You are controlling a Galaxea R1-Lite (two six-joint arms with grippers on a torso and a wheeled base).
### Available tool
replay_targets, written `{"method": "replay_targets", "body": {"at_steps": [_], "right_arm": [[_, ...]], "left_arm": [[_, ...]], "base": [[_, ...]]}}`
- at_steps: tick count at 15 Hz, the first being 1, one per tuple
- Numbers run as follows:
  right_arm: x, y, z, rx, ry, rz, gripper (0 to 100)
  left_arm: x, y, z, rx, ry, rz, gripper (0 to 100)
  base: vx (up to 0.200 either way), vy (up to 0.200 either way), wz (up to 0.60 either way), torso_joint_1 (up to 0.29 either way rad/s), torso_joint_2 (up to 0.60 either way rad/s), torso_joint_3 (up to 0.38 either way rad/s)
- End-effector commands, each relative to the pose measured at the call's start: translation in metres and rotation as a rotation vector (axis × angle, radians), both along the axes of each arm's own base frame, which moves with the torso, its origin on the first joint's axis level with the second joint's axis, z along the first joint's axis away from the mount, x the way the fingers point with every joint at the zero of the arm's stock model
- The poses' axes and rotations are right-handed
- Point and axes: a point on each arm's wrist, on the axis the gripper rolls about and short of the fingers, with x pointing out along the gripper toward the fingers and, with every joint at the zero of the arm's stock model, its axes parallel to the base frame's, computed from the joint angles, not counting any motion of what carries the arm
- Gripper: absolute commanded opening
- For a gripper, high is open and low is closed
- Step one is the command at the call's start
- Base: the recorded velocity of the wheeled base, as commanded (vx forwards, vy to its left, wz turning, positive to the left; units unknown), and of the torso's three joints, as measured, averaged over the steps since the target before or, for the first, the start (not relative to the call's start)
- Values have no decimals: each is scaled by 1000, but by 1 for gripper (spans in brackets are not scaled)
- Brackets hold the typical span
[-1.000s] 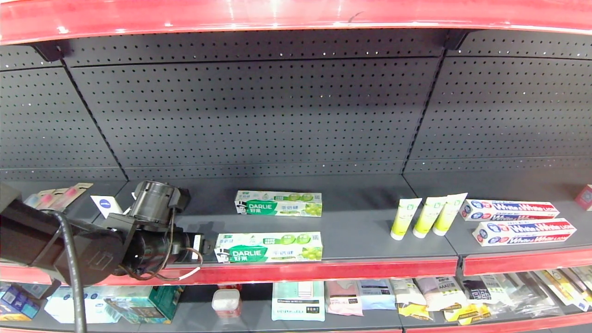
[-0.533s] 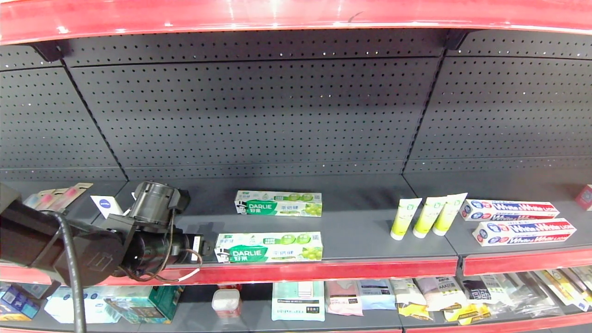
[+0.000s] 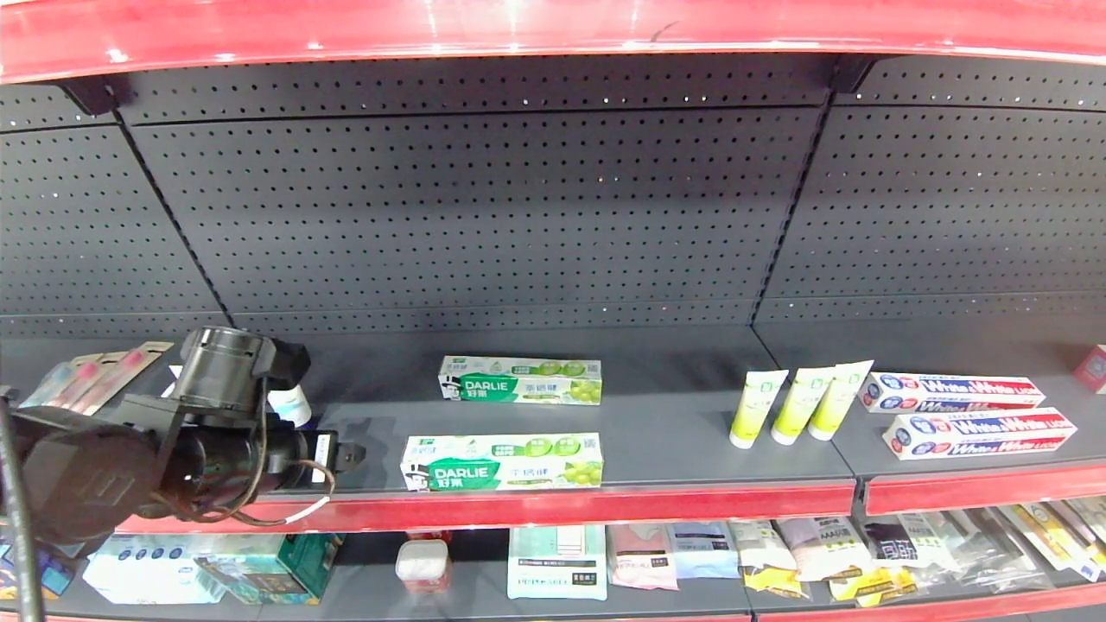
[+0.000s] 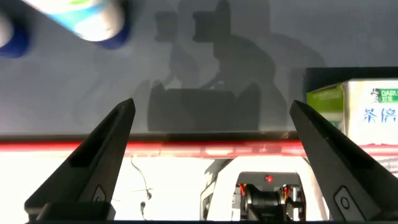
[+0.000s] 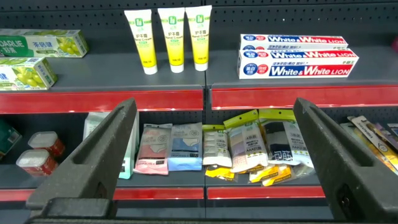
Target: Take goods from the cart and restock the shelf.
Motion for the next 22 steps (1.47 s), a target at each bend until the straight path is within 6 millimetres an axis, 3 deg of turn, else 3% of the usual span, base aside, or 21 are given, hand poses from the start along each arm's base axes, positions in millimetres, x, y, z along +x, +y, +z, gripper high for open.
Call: {"method": "replay_targets", "body": {"at_steps": [1,4,7,8,9,11,14,17,22], "right_arm": [[0,0,0,-1,2,0,100],[0,0,0,-1,2,0,100],[0,0,0,-1,2,0,100],[0,0,0,-1,2,0,100],[0,0,0,-1,2,0,100],[0,0,0,-1,0,0,100],[0,0,0,-1,0,0,100],[0,0,0,-1,2,0,100],[0,0,0,-1,2,0,100]], "left_arm": [[-27,19,19,5,-54,23,100],[-64,37,26,38,-77,38,100],[-117,57,37,26,-129,88,100],[-122,59,38,23,-136,97,100],[-146,63,42,16,-153,133,100],[-172,64,44,10,-195,163,100],[-215,58,31,16,-344,141,100],[-251,53,1,62,-491,110,100],[-273,51,-17,91,-679,91,100]], "base": [[0,0,0,0,0,0],[0,0,0,0,0,0],[0,0,0,0,0,0],[0,0,0,0,0,0],[0,0,0,0,0,0],[0,0,0,0,0,0],[0,0,0,0,0,0],[0,0,0,0,0,0],[0,0,0,0,0,0]]}}
